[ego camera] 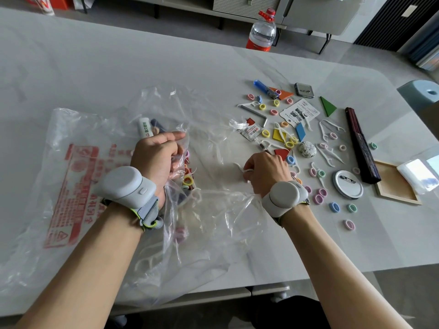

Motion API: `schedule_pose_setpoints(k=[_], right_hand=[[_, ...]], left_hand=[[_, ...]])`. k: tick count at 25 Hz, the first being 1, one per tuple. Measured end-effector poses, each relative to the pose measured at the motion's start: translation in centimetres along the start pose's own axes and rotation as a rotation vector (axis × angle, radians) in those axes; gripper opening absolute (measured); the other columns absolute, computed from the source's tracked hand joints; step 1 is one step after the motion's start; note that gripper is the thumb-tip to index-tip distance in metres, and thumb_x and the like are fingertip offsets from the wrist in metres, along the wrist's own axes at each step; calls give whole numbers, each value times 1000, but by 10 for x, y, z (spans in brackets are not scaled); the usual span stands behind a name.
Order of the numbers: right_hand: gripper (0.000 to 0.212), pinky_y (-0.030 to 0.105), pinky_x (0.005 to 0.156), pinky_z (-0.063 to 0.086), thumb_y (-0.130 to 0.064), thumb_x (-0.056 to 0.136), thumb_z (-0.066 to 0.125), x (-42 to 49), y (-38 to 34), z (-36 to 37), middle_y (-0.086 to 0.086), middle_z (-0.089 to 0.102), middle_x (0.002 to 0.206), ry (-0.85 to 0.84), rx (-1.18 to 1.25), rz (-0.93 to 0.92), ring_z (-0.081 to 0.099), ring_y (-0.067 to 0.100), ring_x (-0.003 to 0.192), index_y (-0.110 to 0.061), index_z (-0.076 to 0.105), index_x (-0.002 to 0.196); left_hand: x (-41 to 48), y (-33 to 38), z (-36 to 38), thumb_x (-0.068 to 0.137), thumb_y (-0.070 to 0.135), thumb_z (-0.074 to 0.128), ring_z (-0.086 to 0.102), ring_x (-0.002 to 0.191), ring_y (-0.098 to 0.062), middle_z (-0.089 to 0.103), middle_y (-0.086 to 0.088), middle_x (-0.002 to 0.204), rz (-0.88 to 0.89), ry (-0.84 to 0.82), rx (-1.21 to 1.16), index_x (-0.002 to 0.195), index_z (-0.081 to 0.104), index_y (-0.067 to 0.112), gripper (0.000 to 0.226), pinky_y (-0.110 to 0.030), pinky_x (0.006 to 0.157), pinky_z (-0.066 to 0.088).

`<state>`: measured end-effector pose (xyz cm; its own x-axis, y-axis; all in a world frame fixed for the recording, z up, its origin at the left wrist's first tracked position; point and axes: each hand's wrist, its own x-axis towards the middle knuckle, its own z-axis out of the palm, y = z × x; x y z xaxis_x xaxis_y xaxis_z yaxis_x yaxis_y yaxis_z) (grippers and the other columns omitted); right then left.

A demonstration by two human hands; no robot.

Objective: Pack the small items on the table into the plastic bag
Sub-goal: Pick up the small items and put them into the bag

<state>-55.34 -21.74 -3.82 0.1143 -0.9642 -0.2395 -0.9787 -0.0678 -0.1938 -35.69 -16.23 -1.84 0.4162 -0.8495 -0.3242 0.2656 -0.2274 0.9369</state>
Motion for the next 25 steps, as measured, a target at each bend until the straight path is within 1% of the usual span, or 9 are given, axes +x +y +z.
schedule_pose_setpoints(k=[5,8,10,13,16,19,21,23,25], right_hand=[[14,33,68,45,-9,89,57,-10,-9,-3,12,63,99,11,-174,5,60,33,94,-6,66,100],[22,38,78,44,-14,93,54,-15,-12,-3,12,53,117,25,-203,-17,50,32,114,-6,61,112],[22,38,80,45,-15,93,52,-12,-8,-3,11,53,118,10,-153,-8,50,30,114,-8,59,112],[12,34,68,49,-23,91,55,-8,-4,-7,4,66,99,28,138,74,62,25,88,-18,63,98],[5,36,69,59,-20,87,64,-12,-13,-8,7,70,78,-24,584,87,66,21,70,-17,67,85],[5,25,62,57,-9,89,62,-19,-40,-2,11,65,74,-198,987,62,63,19,64,-7,66,91],[18,21,66,57,-2,90,58,-19,-59,2,15,65,86,-337,1204,-34,62,17,71,1,62,107],[30,26,78,56,3,90,56,-17,-65,7,23,65,106,-349,1218,-94,61,21,84,4,58,120],[29,39,88,56,0,88,60,-15,-57,11,15,70,107,-155,995,-130,64,20,89,-6,64,116]], left_hand=[[1,-3,1,78,-10,35,29,39,-10,44,9,41,-4,-17,-9,100,65,4,40,-17,40,18],[1,-2,1,78,-11,35,29,39,-10,45,8,43,1,-14,-8,99,66,4,40,-17,39,18],[2,-2,-1,78,-10,36,29,41,-11,46,6,46,7,-11,-11,99,67,3,40,-18,40,19],[3,-2,-2,77,-9,38,30,42,-12,47,-1,53,23,-2,0,98,68,5,40,-18,40,20],[1,-1,-1,77,-9,39,30,41,-12,47,-3,54,39,14,23,97,69,7,40,-18,39,21],[2,-1,-1,77,-9,38,31,40,-11,47,1,50,29,-3,11,99,68,5,40,-17,39,21],[3,-2,-1,77,-9,39,33,38,-10,50,3,50,32,3,35,98,69,8,41,-17,39,22],[2,-1,0,78,-8,40,35,36,-8,52,6,49,33,25,65,95,70,11,40,-18,39,25],[1,0,2,78,-9,38,33,34,-8,50,6,46,25,14,43,96,69,10,40,-16,38,23]])
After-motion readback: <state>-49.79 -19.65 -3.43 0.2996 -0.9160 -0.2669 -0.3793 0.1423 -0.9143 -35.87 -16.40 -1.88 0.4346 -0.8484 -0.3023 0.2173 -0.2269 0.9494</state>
